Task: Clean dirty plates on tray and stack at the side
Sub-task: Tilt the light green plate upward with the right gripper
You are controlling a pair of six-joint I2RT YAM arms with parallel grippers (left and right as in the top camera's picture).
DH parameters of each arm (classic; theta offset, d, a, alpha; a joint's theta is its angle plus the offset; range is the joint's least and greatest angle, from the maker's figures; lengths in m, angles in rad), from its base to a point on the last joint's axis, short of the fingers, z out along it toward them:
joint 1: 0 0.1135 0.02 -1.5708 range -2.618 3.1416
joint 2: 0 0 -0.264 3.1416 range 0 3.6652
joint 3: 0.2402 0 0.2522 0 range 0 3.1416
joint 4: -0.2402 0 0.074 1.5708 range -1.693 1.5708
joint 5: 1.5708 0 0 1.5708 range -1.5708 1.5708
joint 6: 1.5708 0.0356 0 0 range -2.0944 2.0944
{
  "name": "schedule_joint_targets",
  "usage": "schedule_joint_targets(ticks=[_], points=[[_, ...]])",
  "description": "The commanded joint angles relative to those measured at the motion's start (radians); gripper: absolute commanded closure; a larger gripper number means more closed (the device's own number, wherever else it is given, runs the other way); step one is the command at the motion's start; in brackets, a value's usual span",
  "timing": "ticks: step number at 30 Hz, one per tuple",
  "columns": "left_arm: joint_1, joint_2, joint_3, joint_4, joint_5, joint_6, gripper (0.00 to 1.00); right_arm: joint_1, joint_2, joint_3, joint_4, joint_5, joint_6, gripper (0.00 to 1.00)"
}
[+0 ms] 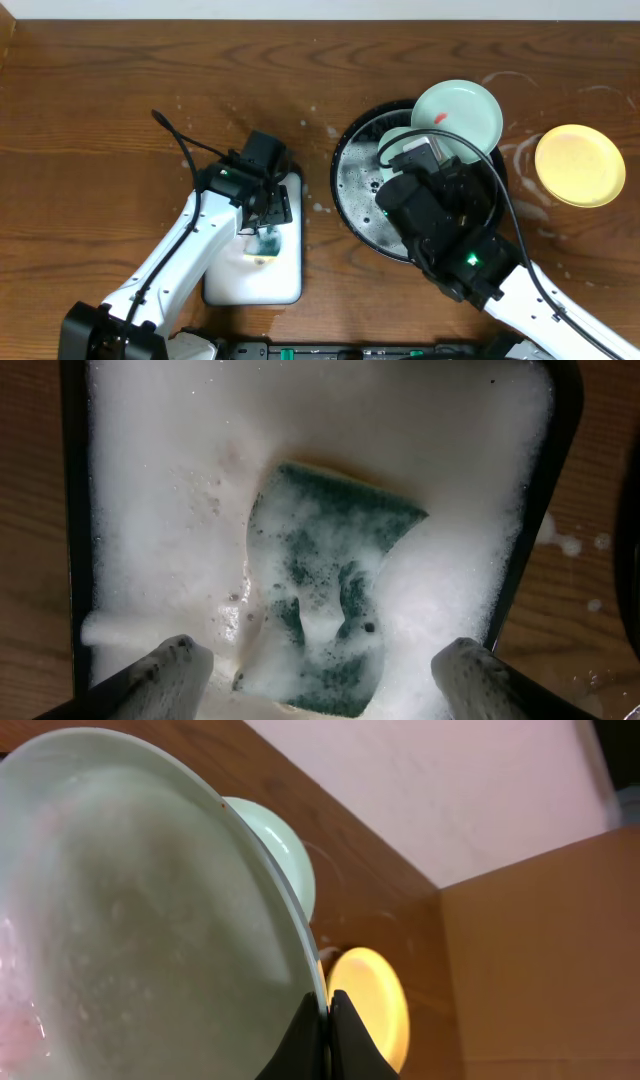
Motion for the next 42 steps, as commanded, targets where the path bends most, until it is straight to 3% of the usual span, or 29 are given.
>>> schedule_joint_targets(ticks=[1,14,42], points=[[0.006,-0.004,-0.001,-0.003,-0.009,0.005,0.19,0.040,-0.011,0.003,0.005,0.102,-0.045,0.99],[0.006,-0.004,-0.001,-0.003,-0.009,0.005,0.19,0.144,-0.011,0.003,0.005,0.264,-0.096,0.99],[0.006,-0.004,-0.001,-0.003,-0.009,0.005,0.19,0.147,-0.011,0.003,0.005,0.264,-0.094,0.99]])
